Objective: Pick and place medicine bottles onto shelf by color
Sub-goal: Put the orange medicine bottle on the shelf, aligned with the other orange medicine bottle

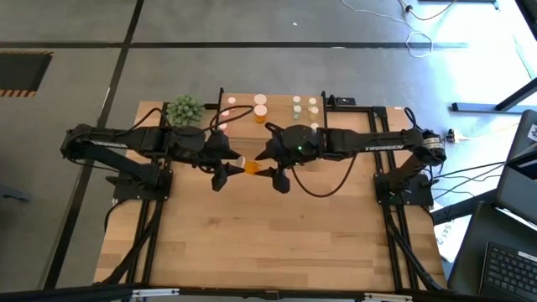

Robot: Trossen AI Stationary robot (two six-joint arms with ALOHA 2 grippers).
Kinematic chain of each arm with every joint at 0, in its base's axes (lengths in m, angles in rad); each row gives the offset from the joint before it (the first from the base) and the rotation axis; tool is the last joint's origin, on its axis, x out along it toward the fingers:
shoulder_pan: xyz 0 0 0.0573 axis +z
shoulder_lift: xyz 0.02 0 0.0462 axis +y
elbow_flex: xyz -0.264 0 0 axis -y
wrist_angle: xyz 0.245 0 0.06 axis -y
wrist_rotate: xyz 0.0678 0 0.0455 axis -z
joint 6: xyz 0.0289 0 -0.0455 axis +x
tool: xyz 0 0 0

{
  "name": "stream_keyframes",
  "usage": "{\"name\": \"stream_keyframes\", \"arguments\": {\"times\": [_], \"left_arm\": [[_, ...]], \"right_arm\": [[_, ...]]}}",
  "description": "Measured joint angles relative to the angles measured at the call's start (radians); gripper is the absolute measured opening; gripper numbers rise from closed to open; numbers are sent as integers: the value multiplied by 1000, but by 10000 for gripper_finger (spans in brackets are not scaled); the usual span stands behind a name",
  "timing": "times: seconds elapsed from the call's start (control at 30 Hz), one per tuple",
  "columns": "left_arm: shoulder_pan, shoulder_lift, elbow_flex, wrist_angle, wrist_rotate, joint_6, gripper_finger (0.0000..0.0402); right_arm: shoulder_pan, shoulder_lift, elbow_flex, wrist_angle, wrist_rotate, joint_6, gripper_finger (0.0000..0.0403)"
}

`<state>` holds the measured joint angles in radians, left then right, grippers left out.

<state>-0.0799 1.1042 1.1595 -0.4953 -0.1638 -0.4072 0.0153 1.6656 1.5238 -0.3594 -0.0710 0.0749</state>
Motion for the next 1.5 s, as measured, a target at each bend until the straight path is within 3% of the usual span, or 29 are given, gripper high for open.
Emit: {"name": "stream_keyframes", "arguments": {"times": [0.67, 1.03, 1.5], "left_arm": [[0, 0, 0, 42, 0, 19, 198], [0, 0, 0, 39, -3, 19, 198], [0, 0, 0, 39, 0, 17, 204]], "right_arm": [[-5, 32, 0, 30, -37, -4, 228], [-5, 32, 0, 29, -36, -3, 187], [-5, 32, 0, 30, -36, 1, 191]]}}
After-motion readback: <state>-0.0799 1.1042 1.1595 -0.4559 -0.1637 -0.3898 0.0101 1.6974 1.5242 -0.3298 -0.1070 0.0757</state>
